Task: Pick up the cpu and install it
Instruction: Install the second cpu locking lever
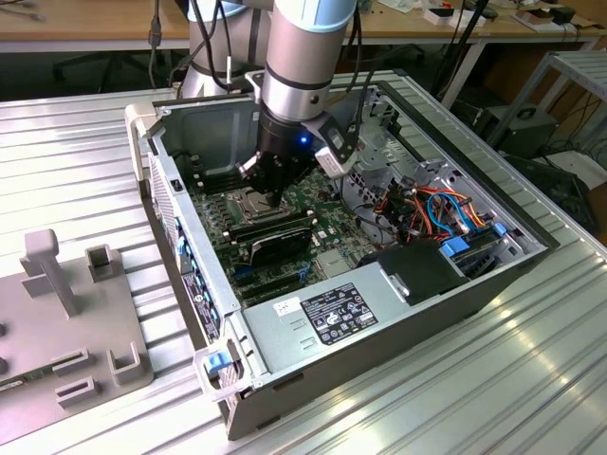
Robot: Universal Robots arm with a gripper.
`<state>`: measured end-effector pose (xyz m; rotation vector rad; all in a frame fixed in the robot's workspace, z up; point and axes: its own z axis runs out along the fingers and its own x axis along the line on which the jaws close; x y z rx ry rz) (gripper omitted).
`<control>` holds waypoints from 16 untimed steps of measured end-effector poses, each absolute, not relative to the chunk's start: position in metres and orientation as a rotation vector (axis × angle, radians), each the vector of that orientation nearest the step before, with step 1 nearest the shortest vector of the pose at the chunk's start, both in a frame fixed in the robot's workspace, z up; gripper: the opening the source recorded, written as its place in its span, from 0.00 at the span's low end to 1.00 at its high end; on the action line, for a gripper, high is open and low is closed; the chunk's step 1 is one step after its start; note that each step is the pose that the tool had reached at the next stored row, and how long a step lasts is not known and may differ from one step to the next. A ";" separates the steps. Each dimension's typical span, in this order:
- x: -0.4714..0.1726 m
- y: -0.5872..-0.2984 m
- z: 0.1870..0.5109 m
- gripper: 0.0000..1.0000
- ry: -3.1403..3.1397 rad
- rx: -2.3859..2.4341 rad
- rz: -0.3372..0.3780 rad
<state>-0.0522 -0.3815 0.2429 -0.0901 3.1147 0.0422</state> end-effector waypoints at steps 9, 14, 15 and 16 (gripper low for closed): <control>-0.062 -0.381 0.243 0.11 3.115 -0.090 0.042; -0.062 -0.381 0.243 0.11 3.115 -0.090 0.042; -0.062 -0.382 0.243 0.11 3.115 -0.090 0.042; -0.062 -0.381 0.243 0.11 3.115 -0.090 0.042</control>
